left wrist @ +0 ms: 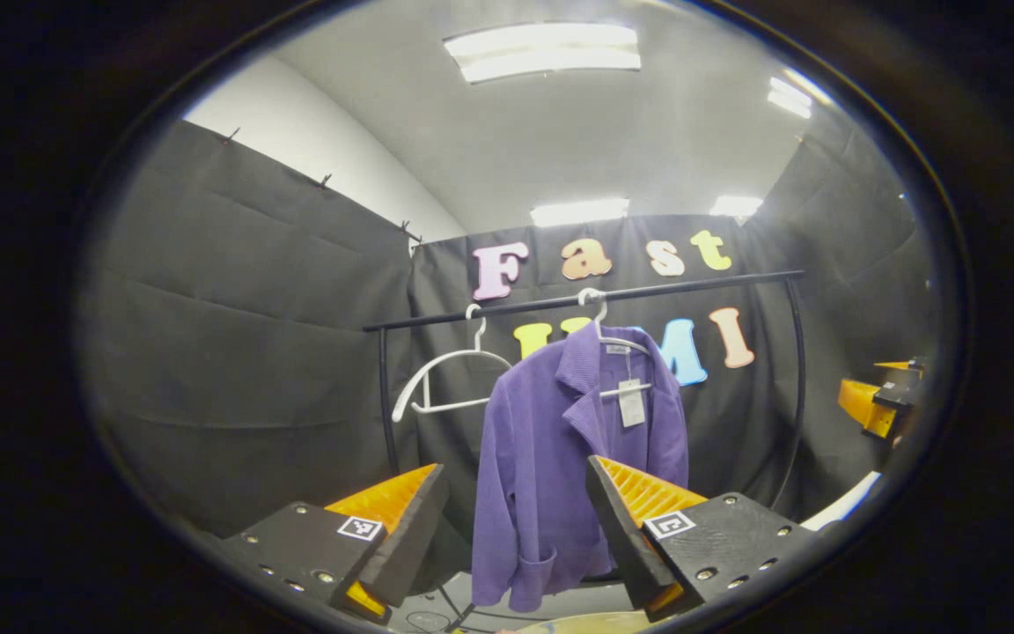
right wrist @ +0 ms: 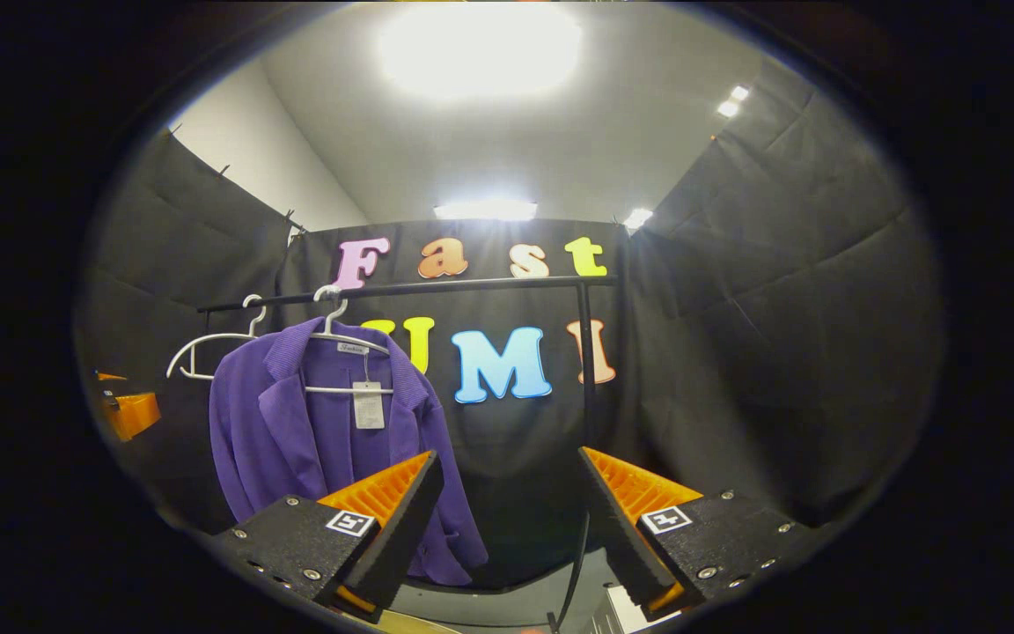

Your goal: Grasp the clothes on the hanger with both hands and then place them into the laundry hamper below.

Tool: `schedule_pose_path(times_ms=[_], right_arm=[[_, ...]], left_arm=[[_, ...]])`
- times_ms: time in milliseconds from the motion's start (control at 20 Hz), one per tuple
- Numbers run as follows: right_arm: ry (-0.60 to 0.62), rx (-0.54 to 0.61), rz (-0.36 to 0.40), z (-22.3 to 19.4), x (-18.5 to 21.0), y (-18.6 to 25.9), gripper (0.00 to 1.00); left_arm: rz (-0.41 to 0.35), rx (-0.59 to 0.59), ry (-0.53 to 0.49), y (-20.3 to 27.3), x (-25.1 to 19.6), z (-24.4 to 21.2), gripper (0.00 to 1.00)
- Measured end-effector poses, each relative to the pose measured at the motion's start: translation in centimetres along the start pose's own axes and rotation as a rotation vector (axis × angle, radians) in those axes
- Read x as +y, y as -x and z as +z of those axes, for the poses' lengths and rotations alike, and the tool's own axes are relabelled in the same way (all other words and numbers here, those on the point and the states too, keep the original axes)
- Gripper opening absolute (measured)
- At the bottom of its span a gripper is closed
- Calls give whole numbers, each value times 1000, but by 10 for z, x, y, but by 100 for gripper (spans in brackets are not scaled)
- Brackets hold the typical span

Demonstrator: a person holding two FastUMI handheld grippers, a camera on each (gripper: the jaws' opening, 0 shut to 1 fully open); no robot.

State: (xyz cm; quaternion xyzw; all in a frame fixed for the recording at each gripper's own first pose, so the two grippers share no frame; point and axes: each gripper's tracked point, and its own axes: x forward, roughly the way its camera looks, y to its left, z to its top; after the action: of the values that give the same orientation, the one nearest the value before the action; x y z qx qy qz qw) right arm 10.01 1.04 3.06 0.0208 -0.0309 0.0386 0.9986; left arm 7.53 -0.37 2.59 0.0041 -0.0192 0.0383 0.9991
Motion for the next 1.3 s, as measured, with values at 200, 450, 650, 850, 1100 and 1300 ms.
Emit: schedule_pose_path(times_ms=[200, 450, 650, 850, 1100, 1300], right_arm=[[-4, -16, 44, 9, 9, -36, 94], [-29, -23, 118, 17, 28, -75, 94], [-30, -23, 167, 15, 42, -106, 94], [-39, -19, 204, 9, 55, -134, 94], [-43, -26, 237, 3, 68, -169, 94], [-57, -26, 306, -8, 87, -193, 94]], left_arm=[[20, -26, 15, -24, -7, 16, 91], [22, -40, 9, -52, -24, 26, 91], [4, -49, -13, -75, -50, 29, 97], [-9, -44, -6, -103, -75, 25, 97], [-22, -13, 31, -140, -103, 9, 96], [-22, 19, 25, -167, -121, -9, 97]])
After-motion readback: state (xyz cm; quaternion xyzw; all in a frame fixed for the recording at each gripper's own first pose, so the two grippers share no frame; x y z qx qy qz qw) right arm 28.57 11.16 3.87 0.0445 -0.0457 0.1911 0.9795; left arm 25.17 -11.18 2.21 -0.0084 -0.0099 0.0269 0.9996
